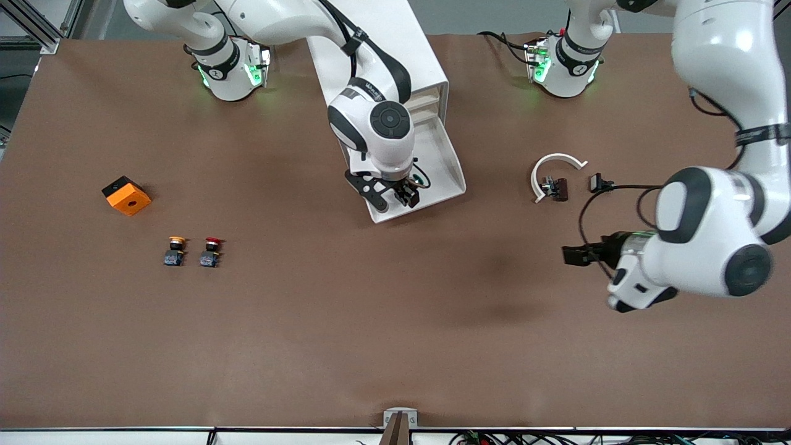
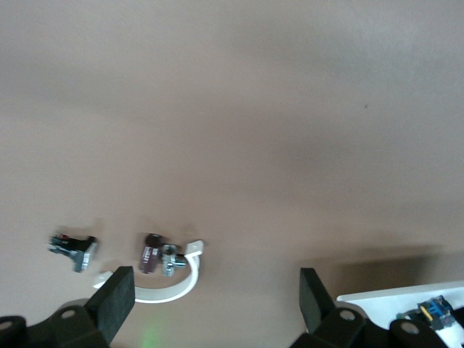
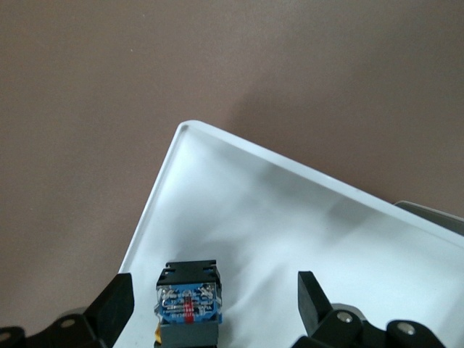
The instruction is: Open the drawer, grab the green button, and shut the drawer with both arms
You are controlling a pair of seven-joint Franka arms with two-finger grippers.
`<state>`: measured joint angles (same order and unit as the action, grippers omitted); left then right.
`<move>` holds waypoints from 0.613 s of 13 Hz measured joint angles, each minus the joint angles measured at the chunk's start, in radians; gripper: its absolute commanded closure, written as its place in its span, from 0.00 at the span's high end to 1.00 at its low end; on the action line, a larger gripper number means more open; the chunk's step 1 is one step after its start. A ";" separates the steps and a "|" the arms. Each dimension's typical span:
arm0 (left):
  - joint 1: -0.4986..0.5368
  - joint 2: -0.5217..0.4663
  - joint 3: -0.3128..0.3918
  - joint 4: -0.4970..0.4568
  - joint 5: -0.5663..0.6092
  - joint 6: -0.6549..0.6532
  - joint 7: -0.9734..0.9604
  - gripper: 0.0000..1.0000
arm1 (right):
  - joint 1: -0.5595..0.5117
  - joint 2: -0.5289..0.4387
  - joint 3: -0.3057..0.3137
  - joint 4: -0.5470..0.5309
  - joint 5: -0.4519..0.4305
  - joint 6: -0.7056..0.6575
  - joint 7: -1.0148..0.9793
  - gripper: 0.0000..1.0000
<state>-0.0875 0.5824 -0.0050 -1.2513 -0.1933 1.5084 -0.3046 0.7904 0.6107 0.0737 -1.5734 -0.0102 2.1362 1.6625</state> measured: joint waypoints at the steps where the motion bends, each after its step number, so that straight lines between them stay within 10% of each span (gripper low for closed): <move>1: 0.028 -0.029 0.000 -0.017 0.000 0.000 0.040 1.00 | 0.003 0.010 0.000 0.007 -0.003 0.008 0.002 1.00; 4: 0.085 -0.138 0.000 -0.112 0.014 -0.001 0.121 1.00 | 0.013 0.031 -0.001 0.015 -0.007 0.030 0.002 0.99; 8: 0.084 -0.271 -0.003 -0.273 0.059 0.095 0.130 1.00 | 0.022 0.043 -0.001 0.020 -0.009 0.039 0.003 0.54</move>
<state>-0.0031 0.3116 -0.0081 -1.5240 -0.1345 1.6033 -0.1743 0.8126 0.6532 0.0727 -1.5537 -0.0196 2.1755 1.6652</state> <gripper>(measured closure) 0.000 0.167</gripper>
